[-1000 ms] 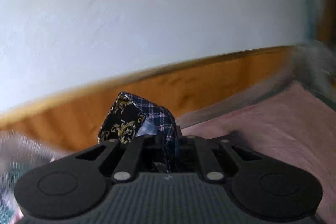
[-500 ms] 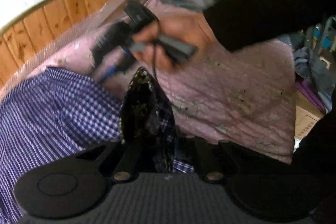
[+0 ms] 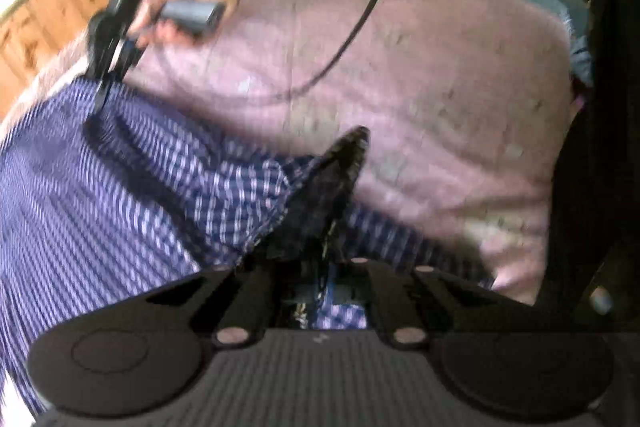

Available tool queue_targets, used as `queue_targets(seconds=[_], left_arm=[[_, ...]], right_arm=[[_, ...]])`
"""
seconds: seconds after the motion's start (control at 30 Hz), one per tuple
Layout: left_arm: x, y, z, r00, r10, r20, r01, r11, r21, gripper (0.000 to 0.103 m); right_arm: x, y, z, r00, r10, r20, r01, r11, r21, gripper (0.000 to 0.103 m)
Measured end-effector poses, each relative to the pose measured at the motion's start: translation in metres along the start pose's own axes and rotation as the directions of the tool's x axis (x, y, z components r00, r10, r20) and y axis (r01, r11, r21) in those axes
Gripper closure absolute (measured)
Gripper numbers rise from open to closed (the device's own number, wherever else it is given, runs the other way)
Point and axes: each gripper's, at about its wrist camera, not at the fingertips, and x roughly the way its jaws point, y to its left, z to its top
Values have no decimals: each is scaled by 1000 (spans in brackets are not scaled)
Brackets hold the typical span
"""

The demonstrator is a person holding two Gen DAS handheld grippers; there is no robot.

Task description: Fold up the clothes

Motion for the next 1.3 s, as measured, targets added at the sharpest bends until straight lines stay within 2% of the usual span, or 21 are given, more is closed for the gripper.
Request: queue_targets(seconds=[0.07, 0.13, 0.17, 0.2, 0.23, 0.3, 0.4, 0.5, 0.6, 0.63, 0.67, 0.73, 0.77, 0.83, 0.87, 0.93, 1.0, 1.07, 1.17, 1.23, 1.3], left_arm=[[11, 4, -10, 999, 2, -38, -3, 999, -36, 97], [14, 8, -15, 999, -2, -50, -2, 997, -80, 95], [12, 10, -16, 999, -9, -48, 4, 995, -103, 93], [8, 10, -15, 999, -21, -40, 16, 992, -126, 90], [4, 11, -14, 999, -33, -32, 28, 989, -147, 88], [-5, 10, -15, 998, -56, -22, 52, 982, -181, 86], [-17, 15, -22, 998, -64, -26, 56, 965, -255, 86], [-28, 16, -28, 997, -76, -23, 63, 938, -342, 86], [-29, 9, -36, 996, -72, -53, 47, 926, -374, 86], [-33, 5, -39, 996, -62, -66, 33, 929, -368, 86], [-38, 1, -42, 996, -50, -80, 17, 931, -363, 86], [-50, 5, -47, 996, -19, -91, -18, 922, -388, 86], [-57, 10, -49, 996, -3, -87, -33, 910, -413, 86], [-68, 26, -49, 999, 29, -36, -43, 873, -486, 86], [-70, 35, -47, 999, 41, 1, -34, 853, -521, 86], [-70, 53, -43, 995, 62, 74, -7, 812, -584, 86], [-51, 65, -39, 990, 33, 134, 57, 787, -614, 86], [-25, 65, -37, 987, -40, 153, 126, 785, -607, 86], [6, 48, -50, 990, -91, 108, 136, 820, -556, 83], [-1, 42, -65, 988, -74, 137, 138, 816, -562, 82], [-15, 40, -81, 985, -79, 153, 155, 795, -587, 82]], right_arm=[[6, 3, 1, 998, -57, -12, 56, 997, -61, 103], [5, -1, -1, 999, -42, 14, 43, 998, -54, 99], [1, 1, -2, 997, -68, 43, 71, 995, -70, 98], [-3, 3, -3, 993, -94, 73, 100, 991, -85, 93], [-8, 6, -4, 987, -123, 107, 133, 986, -99, 78], [-27, 19, -9, 958, -204, 200, 231, 965, -122, 73], [-49, 45, -18, 954, -142, 265, 196, 962, -189, 73], [-39, 72, -17, 964, -100, 247, 179, 928, -326, 73], [11, 67, -4, 963, -234, 136, 269, 884, -381, 78], [26, 64, 0, 955, -273, 112, 295, 869, -397, 96], [28, 55, 3, 949, -281, 145, 316, 865, -390, 100], [22, 43, 9, 942, -281, 186, 329, 886, -327, 98], [13, 40, 10, 942, -268, 200, 317, 906, -281, 85], [-20, 52, -7, 951, -182, 251, 237, 948, -213, 71], [-34, 58, -18, 952, -147, 269, 203, 960, -191, 71], [-42, 77, -70, 961, -152, 230, 208, 948, -241, 71], [-50, 95, -123, 969, -159, 191, 211, 933, -291, 71], [-59, 113, -175, 974, -168, 152, 211, 916, -341, 71], [-71, 141, -253, 979, -184, 93, 206, 887, -413, 71], [-79, 159, -301, 978, -198, 58, 203, 867, -454, 69], [-85, 172, -317, 971, -231, 60, 234, 867, -441, 69]])
